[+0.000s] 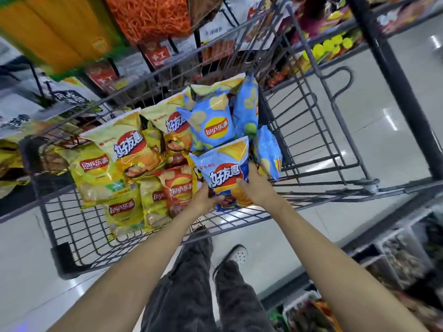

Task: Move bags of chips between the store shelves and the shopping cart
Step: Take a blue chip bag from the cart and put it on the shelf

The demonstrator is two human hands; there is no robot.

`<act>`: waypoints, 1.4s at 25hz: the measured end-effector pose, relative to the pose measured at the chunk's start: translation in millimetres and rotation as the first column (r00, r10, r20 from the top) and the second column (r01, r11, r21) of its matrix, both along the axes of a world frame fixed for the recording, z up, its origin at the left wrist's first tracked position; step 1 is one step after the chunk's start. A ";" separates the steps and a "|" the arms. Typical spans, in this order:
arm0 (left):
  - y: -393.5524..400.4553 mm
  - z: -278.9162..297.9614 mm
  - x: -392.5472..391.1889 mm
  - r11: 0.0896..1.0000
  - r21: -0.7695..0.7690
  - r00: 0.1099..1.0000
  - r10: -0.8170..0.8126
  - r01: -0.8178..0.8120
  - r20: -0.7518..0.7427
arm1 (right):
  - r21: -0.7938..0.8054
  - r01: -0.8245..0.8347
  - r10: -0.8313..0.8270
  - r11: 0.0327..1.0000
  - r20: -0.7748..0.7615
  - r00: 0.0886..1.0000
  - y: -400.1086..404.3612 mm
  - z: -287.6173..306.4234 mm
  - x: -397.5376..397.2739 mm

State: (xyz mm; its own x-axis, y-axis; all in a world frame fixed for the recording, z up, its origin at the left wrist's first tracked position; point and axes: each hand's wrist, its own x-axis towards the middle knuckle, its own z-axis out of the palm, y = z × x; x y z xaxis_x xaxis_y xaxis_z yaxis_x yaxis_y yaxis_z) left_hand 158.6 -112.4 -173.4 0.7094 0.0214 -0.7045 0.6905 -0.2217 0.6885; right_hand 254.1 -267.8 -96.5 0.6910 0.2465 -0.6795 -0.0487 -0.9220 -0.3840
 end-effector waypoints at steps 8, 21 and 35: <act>28.9 75.5 -19.4 0.973 0.047 0.960 0.215 -0.226 0.178 | 0.279 -0.005 -0.011 0.960 0.055 0.998 6.8 56.9 -13.1; -82.7 243.9 -11.1 0.953 0.060 0.801 0.214 -0.297 0.559 | 0.653 0.057 -0.258 0.755 0.216 0.942 -122.4 201.2 15.5; -377.7 308.1 112.4 0.977 0.070 0.651 -0.187 0.202 0.735 | 0.743 0.365 -0.783 0.561 0.333 0.525 -437.3 253.9 16.4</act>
State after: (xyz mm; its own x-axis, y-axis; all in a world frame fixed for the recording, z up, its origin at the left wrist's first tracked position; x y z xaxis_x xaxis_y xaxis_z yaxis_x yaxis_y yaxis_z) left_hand 271.0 -490.1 134.7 0.9816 -0.1849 0.0480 -0.0985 -0.2747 0.9565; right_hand 270.5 -705.0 157.5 0.9752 -0.2204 0.0193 -0.0666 -0.3757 -0.9243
